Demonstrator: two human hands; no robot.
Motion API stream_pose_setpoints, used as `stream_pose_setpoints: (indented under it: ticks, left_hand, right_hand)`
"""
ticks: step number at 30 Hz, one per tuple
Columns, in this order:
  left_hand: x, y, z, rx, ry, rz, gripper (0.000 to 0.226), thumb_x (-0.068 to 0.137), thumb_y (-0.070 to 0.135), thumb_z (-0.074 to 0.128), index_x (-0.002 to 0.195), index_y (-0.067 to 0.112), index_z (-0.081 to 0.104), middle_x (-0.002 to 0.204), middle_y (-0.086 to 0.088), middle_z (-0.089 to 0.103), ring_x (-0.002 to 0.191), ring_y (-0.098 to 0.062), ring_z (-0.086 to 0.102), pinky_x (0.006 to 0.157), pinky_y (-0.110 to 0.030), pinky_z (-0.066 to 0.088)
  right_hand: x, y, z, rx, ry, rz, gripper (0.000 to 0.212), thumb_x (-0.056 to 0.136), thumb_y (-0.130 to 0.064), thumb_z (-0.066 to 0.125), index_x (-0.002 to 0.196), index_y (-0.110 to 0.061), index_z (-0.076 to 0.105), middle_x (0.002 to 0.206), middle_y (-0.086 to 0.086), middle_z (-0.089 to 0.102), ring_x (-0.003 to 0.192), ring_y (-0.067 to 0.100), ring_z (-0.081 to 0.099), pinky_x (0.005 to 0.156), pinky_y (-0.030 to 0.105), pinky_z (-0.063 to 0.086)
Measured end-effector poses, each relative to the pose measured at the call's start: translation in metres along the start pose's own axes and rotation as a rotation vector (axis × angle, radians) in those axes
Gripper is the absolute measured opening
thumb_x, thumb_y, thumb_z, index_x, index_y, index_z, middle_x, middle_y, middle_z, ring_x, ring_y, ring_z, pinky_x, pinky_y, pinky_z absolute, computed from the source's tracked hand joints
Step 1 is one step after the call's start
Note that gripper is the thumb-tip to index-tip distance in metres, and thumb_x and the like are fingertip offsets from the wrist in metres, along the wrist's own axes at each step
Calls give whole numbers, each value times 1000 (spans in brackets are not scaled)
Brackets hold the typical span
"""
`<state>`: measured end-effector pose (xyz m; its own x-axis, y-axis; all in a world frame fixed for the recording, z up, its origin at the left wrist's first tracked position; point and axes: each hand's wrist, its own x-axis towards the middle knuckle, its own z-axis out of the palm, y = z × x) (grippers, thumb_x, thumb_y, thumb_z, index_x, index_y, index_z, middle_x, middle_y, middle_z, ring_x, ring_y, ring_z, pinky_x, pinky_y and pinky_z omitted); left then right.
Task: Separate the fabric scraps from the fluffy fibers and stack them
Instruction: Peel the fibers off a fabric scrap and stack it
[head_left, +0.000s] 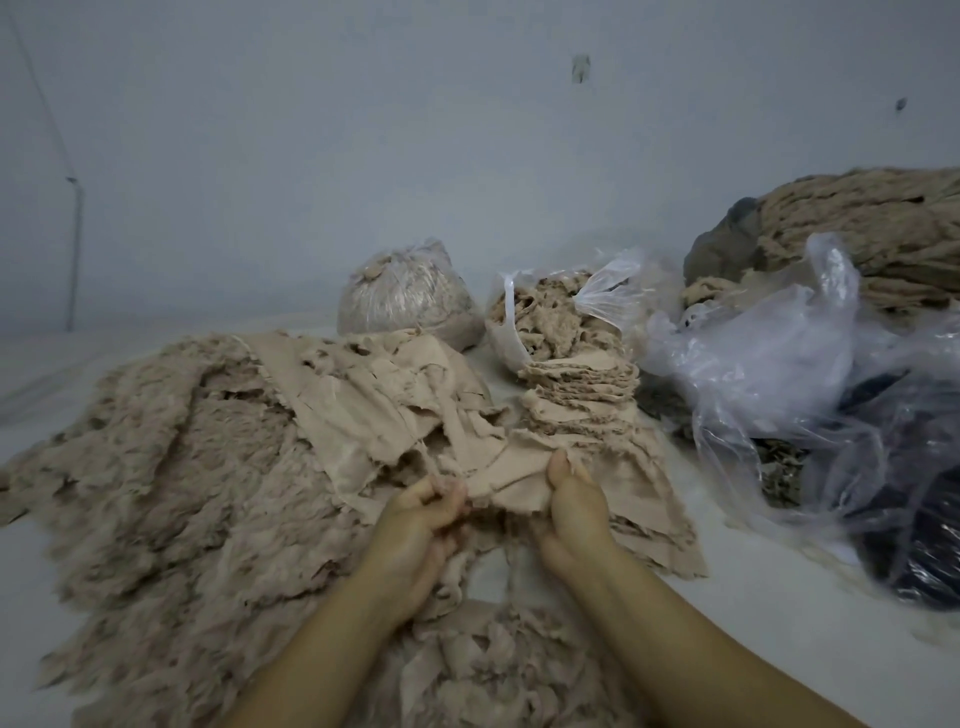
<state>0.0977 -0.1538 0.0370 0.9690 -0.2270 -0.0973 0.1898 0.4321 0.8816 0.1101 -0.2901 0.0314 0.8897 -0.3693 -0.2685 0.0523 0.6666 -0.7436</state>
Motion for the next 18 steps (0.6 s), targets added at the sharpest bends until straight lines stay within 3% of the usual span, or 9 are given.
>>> stream_pose_setpoints:
  ticks: [2, 4, 7, 10, 12, 14, 16, 18]
  left_hand:
    - [-5, -9, -3, -61, -74, -41, 11, 79, -2, 55, 72, 3, 62, 76, -11, 65, 77, -19, 62, 72, -29, 56]
    - [-7, -14, -3, -163, -137, -71, 7, 74, 1, 55, 70, 3, 60, 81, -16, 67, 85, -25, 66, 83, -38, 56]
    - [-1, -16, 1, -262, -88, -150, 19, 79, 16, 58, 90, 1, 60, 89, -18, 71, 86, -27, 71, 73, -40, 58]
    - [8, -9, 12, -156, -20, -256, 43, 81, 38, 64, 106, 2, 65, 96, -15, 73, 84, -25, 72, 72, -38, 57]
    - [13, -4, 22, -153, 18, -238, 31, 86, 25, 62, 105, 2, 65, 82, -13, 73, 69, -22, 71, 60, -33, 58]
    - [18, -2, 33, -173, 135, -198, 24, 95, 16, 51, 105, -2, 62, 73, -13, 68, 55, -23, 63, 50, -30, 53]
    - [22, -1, 40, -154, 247, -184, 26, 99, 20, 44, 106, 0, 60, 79, -15, 63, 57, -21, 53, 51, -28, 43]
    - [22, -1, 41, -149, 274, -169, 26, 101, 19, 43, 101, 3, 63, 80, -13, 69, 63, -24, 63, 58, -30, 47]
  right_hand:
    - [1, -2, 3, 141, 16, 37, 36, 101, -16, 43, 136, -3, 45, 134, 18, 54, 122, 34, 53, 106, 53, 39]
    - [-2, -3, 5, 159, 6, 42, 30, 101, -16, 44, 126, -3, 51, 126, 18, 59, 115, 35, 57, 101, 55, 43]
    - [-10, 0, 5, -9, -13, -34, 16, 100, -16, 47, 102, -4, 58, 106, 20, 64, 95, 33, 62, 89, 48, 50]
    - [-22, 9, 3, -162, -23, -95, 22, 98, -18, 51, 105, 1, 61, 97, 22, 67, 86, 32, 65, 80, 43, 52]
    - [-29, 13, 1, -226, -42, -123, 20, 96, -20, 55, 100, -3, 64, 92, 17, 71, 82, 29, 68, 76, 38, 55]
    - [-33, 14, -2, -326, -37, -179, 21, 98, -21, 53, 88, -6, 63, 80, 6, 73, 76, 16, 69, 69, 28, 56]
    - [-36, 11, -5, -408, -39, -250, 29, 99, -17, 49, 72, -10, 54, 55, -12, 64, 55, -5, 59, 53, 11, 46]
    - [-37, 11, -8, -477, -73, -269, 32, 99, -14, 48, 67, -13, 48, 45, -15, 56, 43, -8, 50, 44, 7, 38]
